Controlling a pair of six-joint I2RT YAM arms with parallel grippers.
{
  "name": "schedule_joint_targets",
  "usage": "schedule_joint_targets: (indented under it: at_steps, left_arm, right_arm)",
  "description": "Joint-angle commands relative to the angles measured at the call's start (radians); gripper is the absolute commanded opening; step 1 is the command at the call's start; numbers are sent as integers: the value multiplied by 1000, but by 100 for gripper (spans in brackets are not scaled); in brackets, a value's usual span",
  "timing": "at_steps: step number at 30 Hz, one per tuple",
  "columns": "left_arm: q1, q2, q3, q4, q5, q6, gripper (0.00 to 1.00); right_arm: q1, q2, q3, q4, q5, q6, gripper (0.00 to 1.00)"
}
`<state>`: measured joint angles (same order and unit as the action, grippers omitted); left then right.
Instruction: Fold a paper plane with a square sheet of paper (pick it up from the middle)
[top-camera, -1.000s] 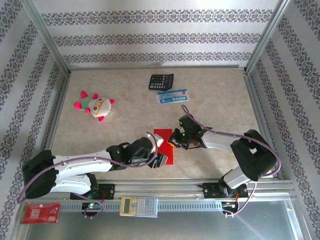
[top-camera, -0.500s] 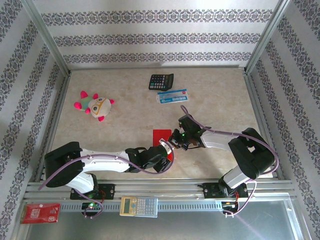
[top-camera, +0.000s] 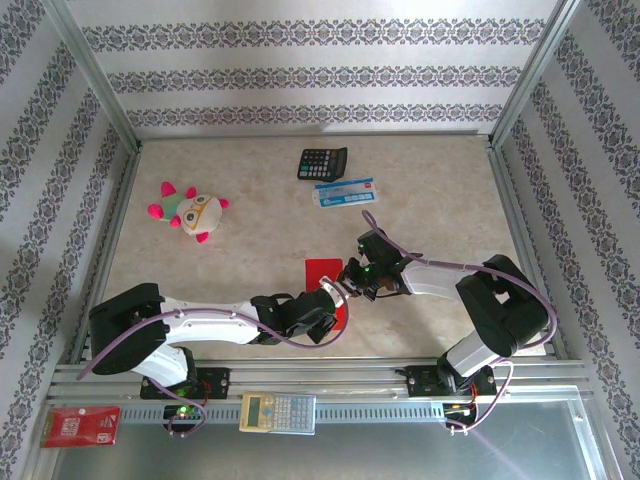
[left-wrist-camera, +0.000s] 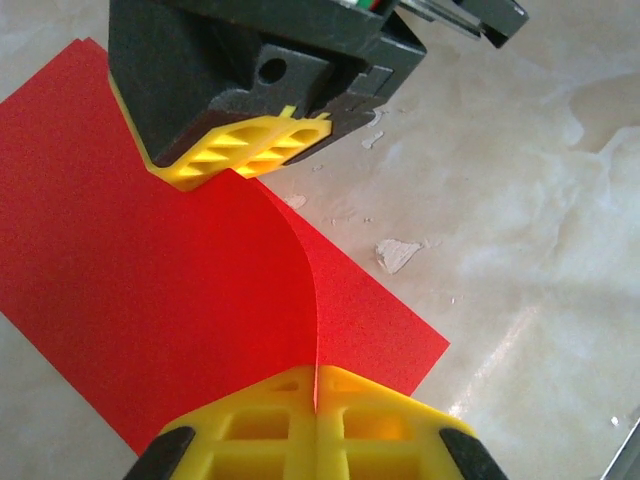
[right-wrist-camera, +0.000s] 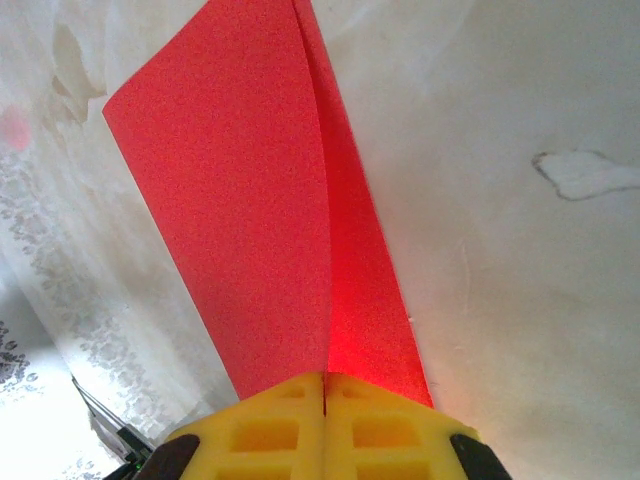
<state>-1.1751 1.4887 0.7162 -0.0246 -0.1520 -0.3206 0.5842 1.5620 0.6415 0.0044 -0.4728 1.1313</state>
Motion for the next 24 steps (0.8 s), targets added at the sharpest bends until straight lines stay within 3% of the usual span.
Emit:
schedule_joint_targets:
  at_steps: [1, 11, 16, 24]
  left_arm:
    - [24, -27, 0, 44, 41, -11, 0]
    - [149, -73, -86, 178, 319, -77, 0]
    - [202, -91, -137, 254, 433, -127, 0]
    - [251, -88, -182, 304, 497, -165, 0]
  right_arm:
    - [-13, 10, 0, 5, -10, 5, 3]
    - [-94, -136, -8, -104, -30, -137, 33]
    - [-115, -214, 3, -99, -22, -212, 35]
    - [-86, -6, 128, -24, -84, -210, 26]
